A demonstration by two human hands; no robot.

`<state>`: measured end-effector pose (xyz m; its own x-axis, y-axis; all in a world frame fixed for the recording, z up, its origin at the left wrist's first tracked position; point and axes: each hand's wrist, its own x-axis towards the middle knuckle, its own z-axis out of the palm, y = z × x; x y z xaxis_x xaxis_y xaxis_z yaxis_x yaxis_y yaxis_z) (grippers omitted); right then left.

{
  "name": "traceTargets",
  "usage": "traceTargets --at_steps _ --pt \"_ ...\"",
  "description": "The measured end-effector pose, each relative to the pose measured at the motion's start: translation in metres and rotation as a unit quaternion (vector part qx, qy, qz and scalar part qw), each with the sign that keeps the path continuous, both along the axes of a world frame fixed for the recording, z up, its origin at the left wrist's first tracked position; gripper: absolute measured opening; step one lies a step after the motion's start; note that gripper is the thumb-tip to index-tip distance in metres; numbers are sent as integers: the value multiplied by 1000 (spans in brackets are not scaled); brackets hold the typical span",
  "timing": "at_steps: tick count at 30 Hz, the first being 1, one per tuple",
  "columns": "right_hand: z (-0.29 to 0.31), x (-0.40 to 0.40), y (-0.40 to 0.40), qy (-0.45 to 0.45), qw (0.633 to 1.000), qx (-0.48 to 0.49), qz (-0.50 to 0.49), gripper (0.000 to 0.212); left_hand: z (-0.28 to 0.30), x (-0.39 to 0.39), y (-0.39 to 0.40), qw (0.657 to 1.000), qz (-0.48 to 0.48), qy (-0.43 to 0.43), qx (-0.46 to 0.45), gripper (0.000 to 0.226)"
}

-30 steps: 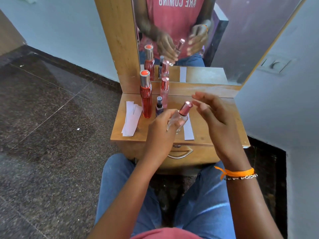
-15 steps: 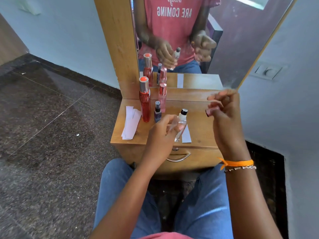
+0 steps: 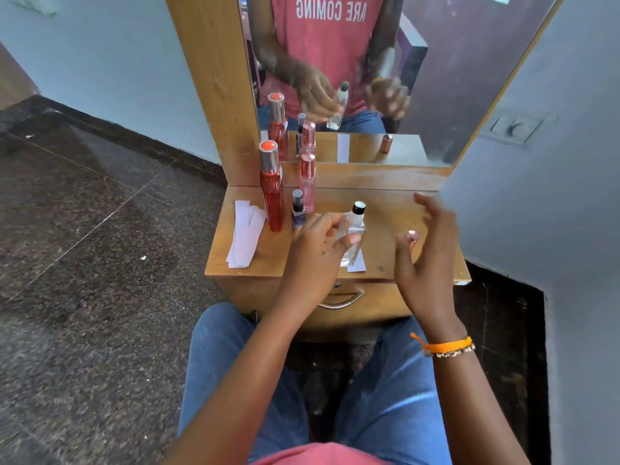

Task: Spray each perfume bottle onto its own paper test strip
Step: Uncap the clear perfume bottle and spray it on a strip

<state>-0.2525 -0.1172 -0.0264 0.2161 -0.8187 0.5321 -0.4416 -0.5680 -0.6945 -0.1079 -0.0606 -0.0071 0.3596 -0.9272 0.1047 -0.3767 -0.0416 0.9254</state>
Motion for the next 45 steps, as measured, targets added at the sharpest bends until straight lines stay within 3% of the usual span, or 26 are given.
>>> traceTargets --at_steps 3,8,11,15,19,30,34,39,42,45 --pt "5 8 11 -60 971 145 182 61 3 -2 -5 998 -23 65 -5 21" --pt "-3 13 10 -71 975 170 127 76 4 -8 -19 998 -30 62 -4 28" --pt "-9 2 7 -54 982 145 105 79 -2 -13 -31 994 -7 -106 14 33" --pt "-6 -5 7 -52 982 145 107 83 -11 -20 -48 951 33 -295 85 46" --pt "-2 -8 8 -60 976 159 132 86 -16 -18 -61 917 65 -351 178 34" --pt "2 -7 7 -164 938 235 195 79 -18 -18 -57 953 83 -285 59 18" --pt "3 -9 8 -239 895 292 237 71 -9 -14 -49 988 88 -117 49 29" --pt "3 -6 12 -289 858 337 259 71 0 -6 -35 995 53 54 63 15" --pt "4 -5 14 -307 852 336 260 69 3 -4 -26 991 31 124 45 8" --pt "7 -6 15 -288 870 323 235 69 5 -2 -20 989 19 142 36 8"
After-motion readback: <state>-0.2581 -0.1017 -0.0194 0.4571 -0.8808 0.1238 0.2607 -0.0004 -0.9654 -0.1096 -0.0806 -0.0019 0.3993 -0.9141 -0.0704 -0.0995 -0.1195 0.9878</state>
